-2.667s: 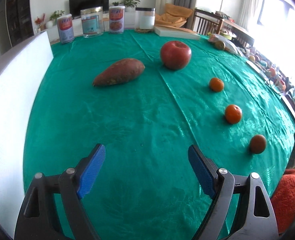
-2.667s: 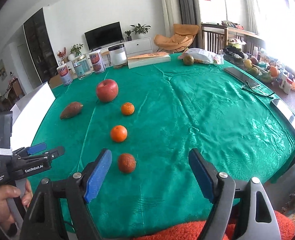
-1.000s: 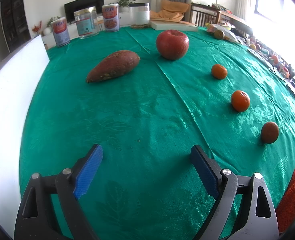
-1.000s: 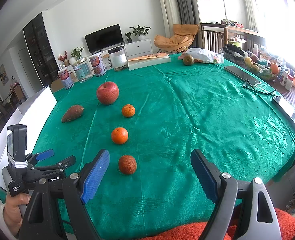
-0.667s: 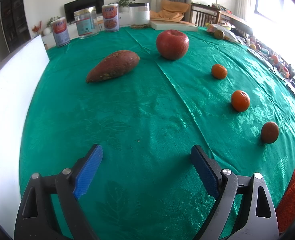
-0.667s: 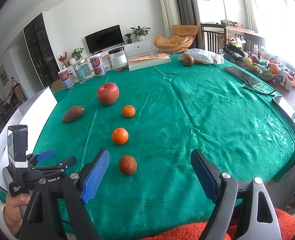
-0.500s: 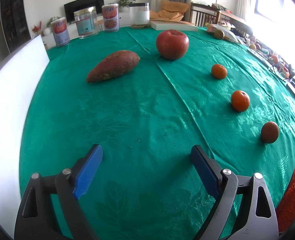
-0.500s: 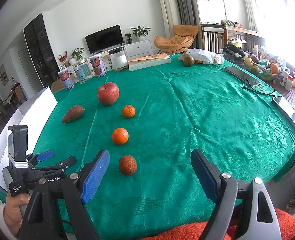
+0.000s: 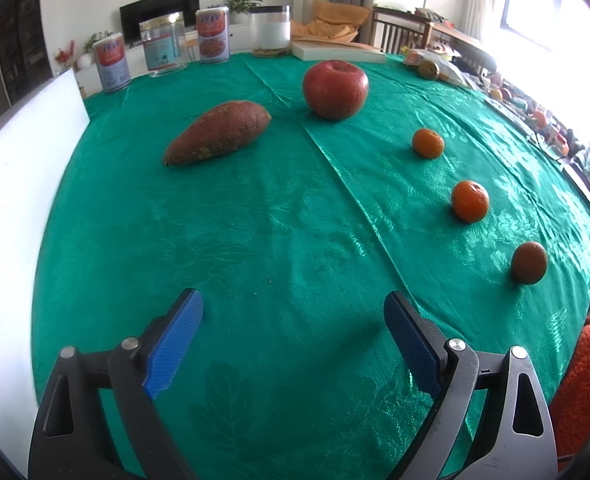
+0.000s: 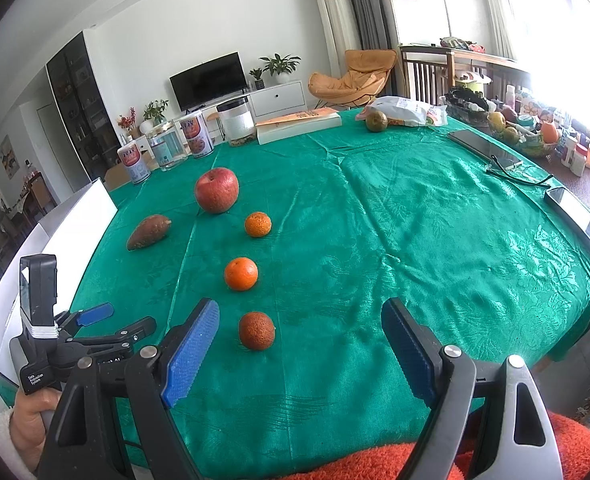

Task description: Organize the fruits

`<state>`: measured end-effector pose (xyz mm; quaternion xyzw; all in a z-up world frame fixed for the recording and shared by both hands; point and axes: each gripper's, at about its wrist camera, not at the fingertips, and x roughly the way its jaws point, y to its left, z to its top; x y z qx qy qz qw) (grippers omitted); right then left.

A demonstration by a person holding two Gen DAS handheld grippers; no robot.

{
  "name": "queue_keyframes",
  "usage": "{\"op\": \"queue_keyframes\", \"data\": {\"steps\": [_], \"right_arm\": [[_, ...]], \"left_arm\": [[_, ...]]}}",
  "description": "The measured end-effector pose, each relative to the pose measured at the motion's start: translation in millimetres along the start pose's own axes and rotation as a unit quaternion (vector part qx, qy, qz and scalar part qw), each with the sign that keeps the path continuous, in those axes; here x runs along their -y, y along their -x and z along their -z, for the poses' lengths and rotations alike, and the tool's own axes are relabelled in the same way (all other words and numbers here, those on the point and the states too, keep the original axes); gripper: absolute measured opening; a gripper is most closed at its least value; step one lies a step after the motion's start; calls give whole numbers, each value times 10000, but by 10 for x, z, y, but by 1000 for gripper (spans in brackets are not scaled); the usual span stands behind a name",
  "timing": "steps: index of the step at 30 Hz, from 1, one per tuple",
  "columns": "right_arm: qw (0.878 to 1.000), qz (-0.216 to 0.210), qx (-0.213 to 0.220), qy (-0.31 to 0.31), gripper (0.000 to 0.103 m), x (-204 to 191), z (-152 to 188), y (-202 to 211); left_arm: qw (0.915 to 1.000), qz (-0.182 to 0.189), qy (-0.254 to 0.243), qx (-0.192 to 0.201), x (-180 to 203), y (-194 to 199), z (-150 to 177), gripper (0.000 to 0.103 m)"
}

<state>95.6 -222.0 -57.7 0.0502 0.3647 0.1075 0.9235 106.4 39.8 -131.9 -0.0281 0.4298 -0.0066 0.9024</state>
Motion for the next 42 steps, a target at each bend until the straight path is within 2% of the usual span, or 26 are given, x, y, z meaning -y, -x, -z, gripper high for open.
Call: {"op": "queue_keyframes", "data": {"steps": [3,6,7,9,10,13,15,17,22,24,25,26,27,28,29,32,34,38,42], "right_arm": [[10000,-28,1,-15,83,1,-1,-1],[10000,-61,-5,-28,83,5,7,-4],[10000,-70,-7,-31,83,4,6,-7],[10000,-85,-15,-44,83,4,4,-14],[9999,-94,-13,-55,83,9,5,-14],[9999,-125,10,-95,83,36,10,-7],[9998,-156,37,-121,83,52,10,3],[9997,-193,66,-143,83,69,16,20],[9995,-227,6,-196,83,88,12,-12],[9996,-204,8,-177,83,80,14,-12],[9997,-189,10,-171,83,74,15,-13],[9997,-176,4,-171,83,72,13,-17],[9997,-160,-8,-172,83,70,13,-25],[9997,-143,-22,-172,83,70,14,-33],[9998,-131,-34,-166,83,67,13,-39],[9998,-123,-22,-162,83,69,15,-33],[9997,-145,-29,-192,83,84,19,-35],[9995,-191,-66,-256,83,113,20,-54],[9993,-231,-36,-298,83,136,27,-41]], "left_arm": [[9995,277,147,-74,-90,6,-58,93],[9974,452,442,-340,-250,-48,-297,93],[9976,338,522,-310,-307,-54,-405,93],[9981,-156,475,-371,-385,-114,-644,93],[9974,-401,312,-509,-396,-175,-773,93],[9964,-737,-138,-387,-393,-318,-1057,93],[9941,-837,-403,-563,-370,-503,-1167,93],[9926,-787,-547,-748,-368,-675,-1221,93],[9928,-637,-512,-880,-413,-892,-1255,92],[9944,-460,-346,-887,-444,-883,-1283,85],[9946,-494,-293,-862,-453,-866,-1295,69],[9950,-436,-239,-868,-473,-846,-1302,59],[9953,-372,-139,-880,-486,-819,-1301,54],[9956,-272,17,-895,-527,-787,-1300,40],[9955,-164,194,-915,-557,-755,-1285,32],[9928,131,711,-954,-674,-644,-1218,31],[9913,236,869,-965,-692,-591,-1141,31],[9904,238,894,-1022,-642,-505,-980,30],[9917,166,639,-1108,-495,-441,-890,31]]}}
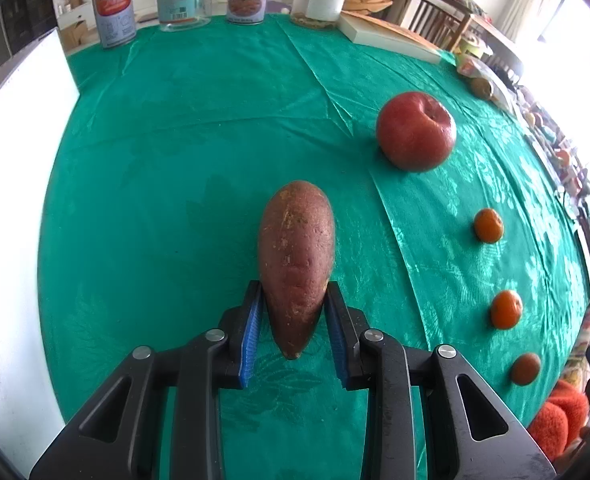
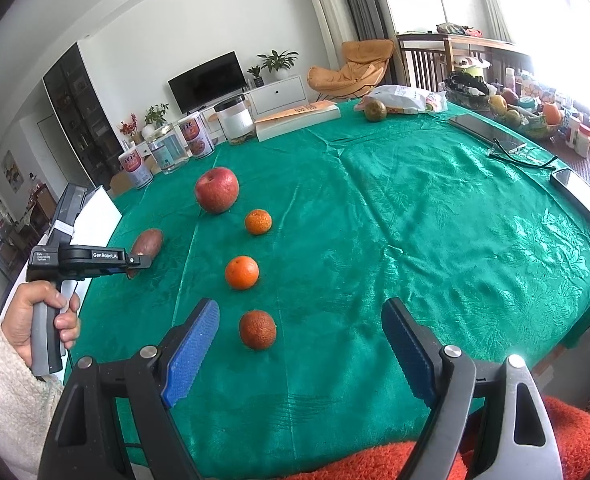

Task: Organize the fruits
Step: 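Grasp the sweet potato with the left tool while the right tool grasps the reddish-brown orange, then carry both fruits over the box and open both tools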

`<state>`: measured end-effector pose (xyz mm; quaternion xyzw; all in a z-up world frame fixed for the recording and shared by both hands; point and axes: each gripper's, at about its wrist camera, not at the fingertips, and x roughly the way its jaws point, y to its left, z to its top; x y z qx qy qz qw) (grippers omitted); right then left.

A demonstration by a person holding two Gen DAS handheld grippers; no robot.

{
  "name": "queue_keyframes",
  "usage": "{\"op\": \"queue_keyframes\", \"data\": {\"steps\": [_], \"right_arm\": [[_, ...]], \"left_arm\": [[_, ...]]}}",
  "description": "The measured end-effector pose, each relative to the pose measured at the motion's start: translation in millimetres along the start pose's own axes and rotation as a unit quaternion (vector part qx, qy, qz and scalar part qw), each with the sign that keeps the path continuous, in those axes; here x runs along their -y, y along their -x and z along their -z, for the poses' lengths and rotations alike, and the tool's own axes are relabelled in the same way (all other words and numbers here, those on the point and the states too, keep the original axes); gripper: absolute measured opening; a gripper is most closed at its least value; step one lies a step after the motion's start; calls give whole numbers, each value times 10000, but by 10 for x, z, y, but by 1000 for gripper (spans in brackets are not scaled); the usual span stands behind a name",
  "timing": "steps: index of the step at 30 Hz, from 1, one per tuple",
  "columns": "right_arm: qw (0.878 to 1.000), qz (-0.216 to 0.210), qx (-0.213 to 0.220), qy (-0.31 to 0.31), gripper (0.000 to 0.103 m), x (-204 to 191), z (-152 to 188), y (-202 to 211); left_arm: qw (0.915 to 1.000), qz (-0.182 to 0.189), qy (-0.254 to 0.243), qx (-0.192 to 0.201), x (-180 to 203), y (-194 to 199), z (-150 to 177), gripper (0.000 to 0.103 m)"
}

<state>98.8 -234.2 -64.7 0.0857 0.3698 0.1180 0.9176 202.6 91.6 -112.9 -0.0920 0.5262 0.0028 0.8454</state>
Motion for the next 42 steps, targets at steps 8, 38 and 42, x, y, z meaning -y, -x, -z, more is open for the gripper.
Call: {"op": "queue_keyframes", "data": {"steps": [8,38,42], "right_arm": [[9999,-83,-18,-85,83,33,7,4],[9782,-452,-1769,990,66,-417,-4,-744],[9735,-281,-2029,1018,28,-419,5,-891]], "left_arm": [[9994,-267,-221,-9,121,-161,-218,75],[9963,711,86,476,6,747,802,41],[9954,789,84,545,-17,864,882,41]]}}
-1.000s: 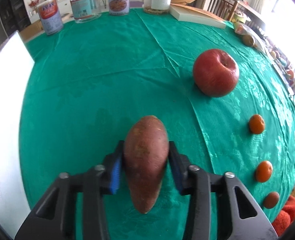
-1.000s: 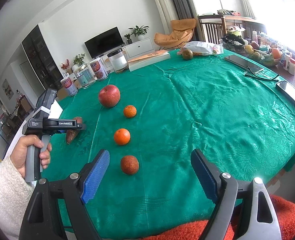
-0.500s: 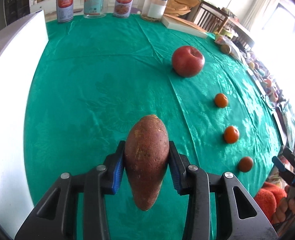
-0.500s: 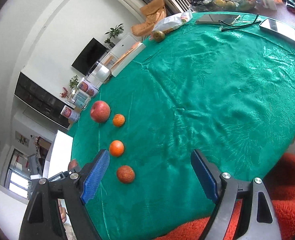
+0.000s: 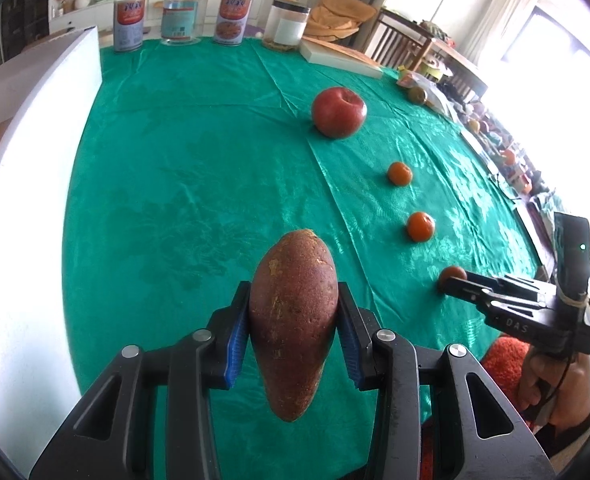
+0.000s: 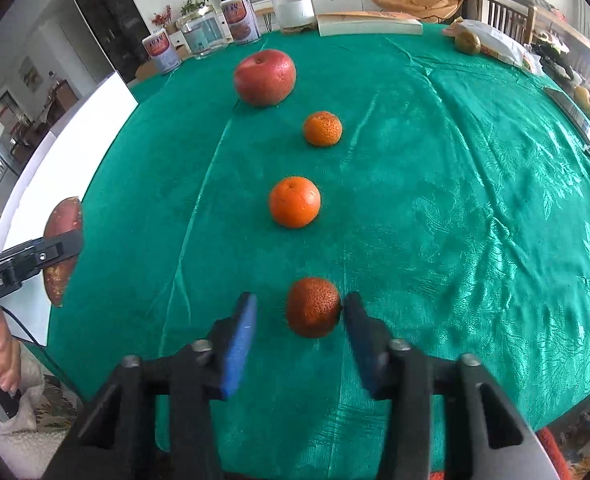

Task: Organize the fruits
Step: 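Carry both fruits over the box and open both tools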

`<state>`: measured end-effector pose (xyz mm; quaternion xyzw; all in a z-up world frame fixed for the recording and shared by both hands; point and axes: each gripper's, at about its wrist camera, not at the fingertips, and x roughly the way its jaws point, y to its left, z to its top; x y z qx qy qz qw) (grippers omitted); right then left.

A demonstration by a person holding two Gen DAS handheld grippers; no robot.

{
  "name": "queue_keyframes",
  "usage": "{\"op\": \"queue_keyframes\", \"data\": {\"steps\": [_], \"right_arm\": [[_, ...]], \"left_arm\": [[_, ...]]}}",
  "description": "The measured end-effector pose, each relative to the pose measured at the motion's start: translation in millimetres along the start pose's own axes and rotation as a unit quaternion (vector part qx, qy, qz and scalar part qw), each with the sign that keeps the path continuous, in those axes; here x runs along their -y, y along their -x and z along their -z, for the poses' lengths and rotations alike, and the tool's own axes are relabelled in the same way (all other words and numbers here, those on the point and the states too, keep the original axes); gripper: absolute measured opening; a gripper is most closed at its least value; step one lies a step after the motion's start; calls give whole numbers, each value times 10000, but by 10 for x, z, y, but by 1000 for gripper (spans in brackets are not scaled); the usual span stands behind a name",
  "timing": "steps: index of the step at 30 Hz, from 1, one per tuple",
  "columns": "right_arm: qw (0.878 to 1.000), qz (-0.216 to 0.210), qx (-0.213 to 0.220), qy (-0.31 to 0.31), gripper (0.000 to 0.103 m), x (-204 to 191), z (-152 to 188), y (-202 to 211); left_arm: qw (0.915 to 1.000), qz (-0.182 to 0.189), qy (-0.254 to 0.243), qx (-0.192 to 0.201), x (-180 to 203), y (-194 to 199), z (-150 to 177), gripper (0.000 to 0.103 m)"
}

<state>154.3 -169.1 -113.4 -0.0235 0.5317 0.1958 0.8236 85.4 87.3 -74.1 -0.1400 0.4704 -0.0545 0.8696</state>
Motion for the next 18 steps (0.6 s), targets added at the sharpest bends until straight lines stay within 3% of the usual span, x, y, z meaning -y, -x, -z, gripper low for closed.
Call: {"op": "queue_keyframes", "data": {"steps": [3,6,10,12,15,18], "right_arm": [[9999,12,164,3,27,-44,6,138],[9971,-598,445,-170,27,-214,-94,418],[9863,-1504,573,353,27,-934,-355,668],[9763,-1967,479,763,27,-1440,-454,671],[9565,-2516,296,1448,27,-2239,-513,600],[9403,-2698,140,2068,27,-2919,-500,446]], "left_arm": [[9998,94,22,176,3,216,55,41],[9980,427,120,461,-18,655,69,41],[9928,599,338,983,-234,1312,21,41],[9905,401,523,1205,-450,1563,20,41],[9853,-277,873,1441,-872,1793,89,41],[9778,-958,1404,1221,-1388,1740,185,41]]}}
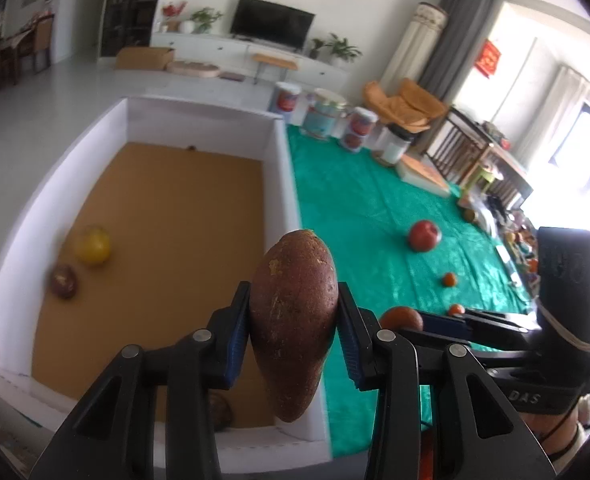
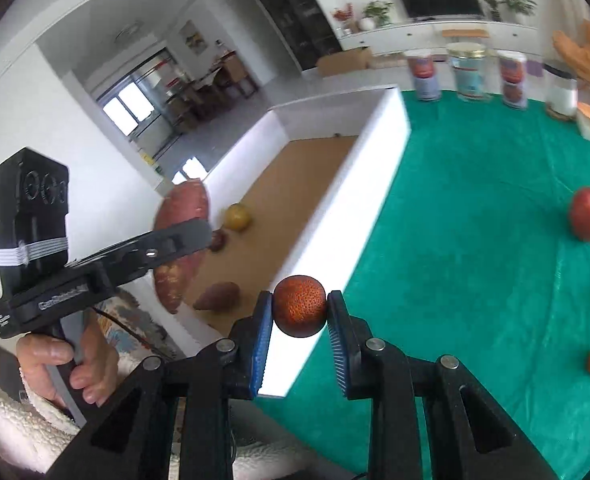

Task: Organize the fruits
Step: 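Carry both fruits over the box and open both tools, then withdraw both tools from the box back over the table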

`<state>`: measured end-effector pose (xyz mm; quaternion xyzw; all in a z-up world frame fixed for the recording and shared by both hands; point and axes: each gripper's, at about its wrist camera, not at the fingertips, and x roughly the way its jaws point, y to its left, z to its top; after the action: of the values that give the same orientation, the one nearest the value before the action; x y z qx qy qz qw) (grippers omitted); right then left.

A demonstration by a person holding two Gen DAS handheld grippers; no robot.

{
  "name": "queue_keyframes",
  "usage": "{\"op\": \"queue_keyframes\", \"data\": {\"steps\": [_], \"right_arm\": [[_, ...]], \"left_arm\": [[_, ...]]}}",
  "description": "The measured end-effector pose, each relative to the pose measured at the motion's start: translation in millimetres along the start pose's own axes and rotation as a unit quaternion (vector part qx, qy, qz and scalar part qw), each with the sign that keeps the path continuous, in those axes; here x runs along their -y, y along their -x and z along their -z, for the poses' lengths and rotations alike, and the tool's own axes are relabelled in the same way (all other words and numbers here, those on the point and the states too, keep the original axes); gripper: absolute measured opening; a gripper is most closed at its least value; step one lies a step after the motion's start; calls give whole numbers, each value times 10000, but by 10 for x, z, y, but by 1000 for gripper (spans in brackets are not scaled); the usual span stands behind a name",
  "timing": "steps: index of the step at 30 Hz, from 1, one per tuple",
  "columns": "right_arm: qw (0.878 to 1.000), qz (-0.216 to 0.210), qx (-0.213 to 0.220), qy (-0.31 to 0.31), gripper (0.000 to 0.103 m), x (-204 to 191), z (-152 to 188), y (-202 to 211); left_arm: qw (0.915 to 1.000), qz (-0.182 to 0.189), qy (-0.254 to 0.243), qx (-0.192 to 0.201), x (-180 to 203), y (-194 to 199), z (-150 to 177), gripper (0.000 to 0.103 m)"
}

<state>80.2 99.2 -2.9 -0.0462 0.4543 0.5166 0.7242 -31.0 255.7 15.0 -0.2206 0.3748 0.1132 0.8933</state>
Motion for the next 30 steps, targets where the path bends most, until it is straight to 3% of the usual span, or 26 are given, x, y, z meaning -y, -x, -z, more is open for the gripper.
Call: {"op": "queue_keyframes", "data": {"steps": [3,7,9,11,12,15,17,20,23,26,30], "right_arm": [[9991,-1,-307,301,28,-223,-102,-456],[9980,140,-510,357,31,-275,-139,-783],[9990,73,-347,265,35,-253,-185,-710],[9996,114,-15,238,38,-188,-230,-470],[9994,223,149,208,40,-143,-269,-342],[9953,604,739,136,46,24,-314,143],[9880,1054,1120,105,63,162,-218,484],[9721,1861,1429,33,76,457,105,844],[9519,2745,1336,-257,77,886,595,1055],[9276,3435,1157,-910,76,1469,1108,1271],[8884,4038,1229,-1807,77,2026,1648,1719]], "left_arm": [[9965,-724,308,-284,-417,-248,37,41],[9895,-1196,667,-455,-747,-428,95,42],[9882,-1311,723,-323,-792,-398,69,52],[9888,-1317,707,-39,-749,-295,8,76],[9891,-1304,677,130,-707,-237,-24,80],[9930,-975,484,451,-457,-125,-128,83],[9959,-646,307,558,-218,-98,-150,83],[9985,-95,-149,521,275,-162,-106,87],[9964,480,-694,117,841,-384,79,87],[9877,902,-1176,-506,1366,-758,372,87],[9770,820,-1692,-1007,1850,-1306,695,87]]}}
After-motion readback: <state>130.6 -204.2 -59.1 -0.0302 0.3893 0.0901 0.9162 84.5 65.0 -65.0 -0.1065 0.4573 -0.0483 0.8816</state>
